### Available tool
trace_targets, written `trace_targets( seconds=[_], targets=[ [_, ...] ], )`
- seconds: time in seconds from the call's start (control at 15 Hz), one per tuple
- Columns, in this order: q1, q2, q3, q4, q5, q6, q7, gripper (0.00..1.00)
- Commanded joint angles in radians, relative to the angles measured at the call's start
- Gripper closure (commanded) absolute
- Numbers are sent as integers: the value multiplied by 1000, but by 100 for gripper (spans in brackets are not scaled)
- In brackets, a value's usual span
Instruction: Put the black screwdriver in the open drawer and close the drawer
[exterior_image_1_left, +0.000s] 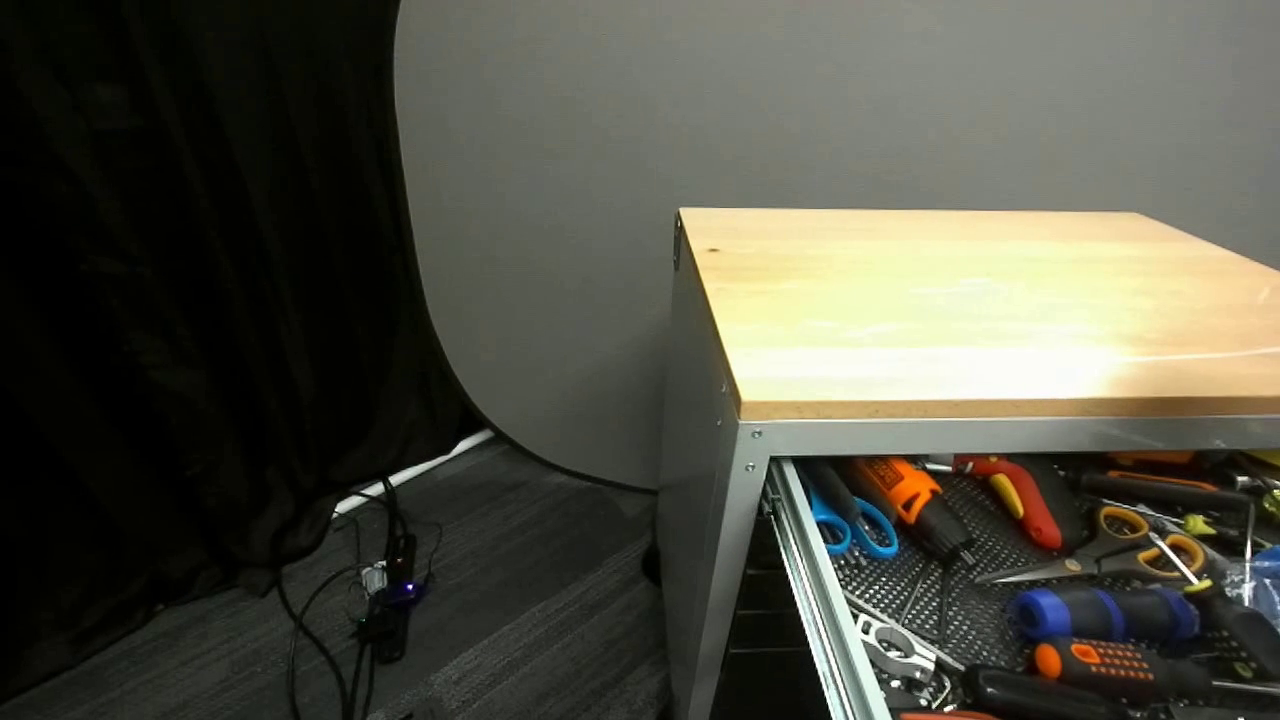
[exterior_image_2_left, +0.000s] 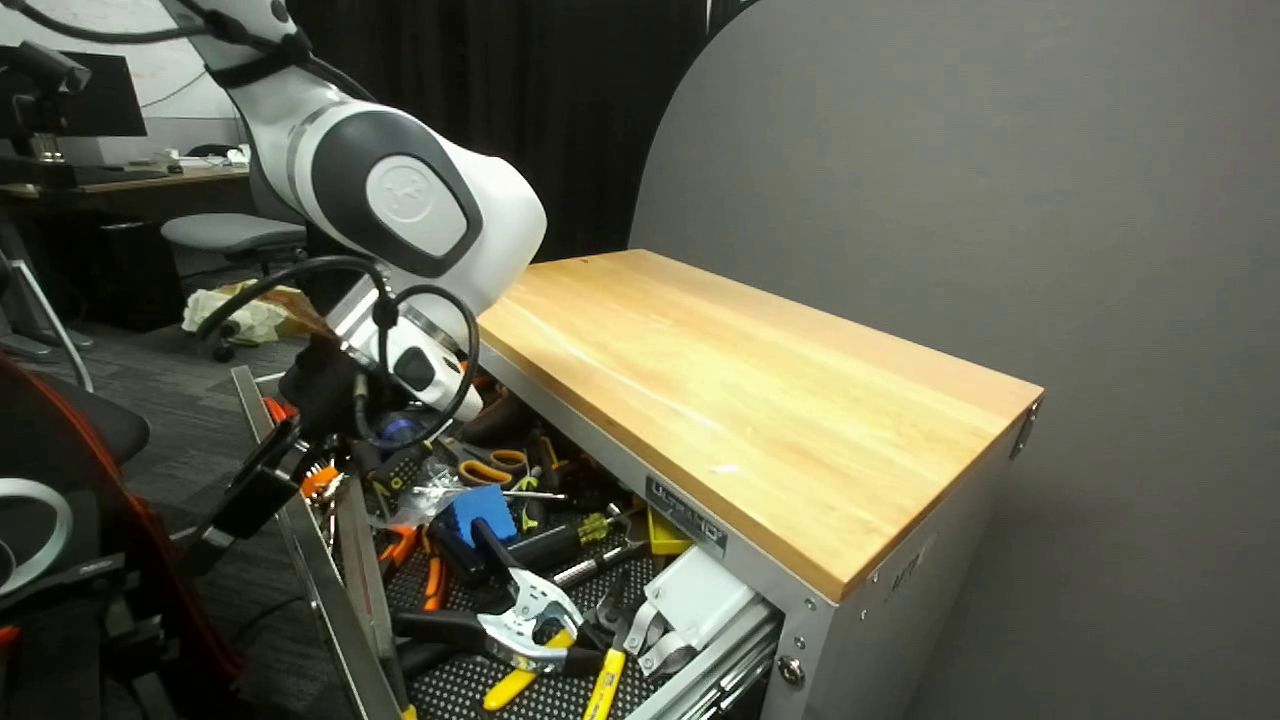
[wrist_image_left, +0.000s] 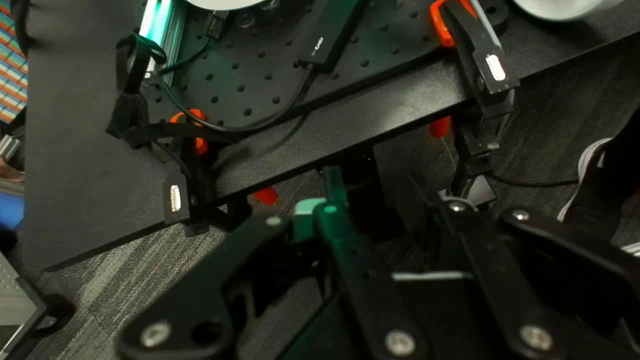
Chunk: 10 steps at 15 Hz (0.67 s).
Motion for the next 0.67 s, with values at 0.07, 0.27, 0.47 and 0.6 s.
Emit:
trace_targets(
  seconds=[0.07,0.27,0.47,0.6],
  targets=[
    [30,19,-10,-18,4,135,101,97],
    [42,29,-12,-24,24,278,176,95],
    [52,36,-6,-12,43,356,242,93],
    [59,39,1,6,49,415,275,94]
  ],
)
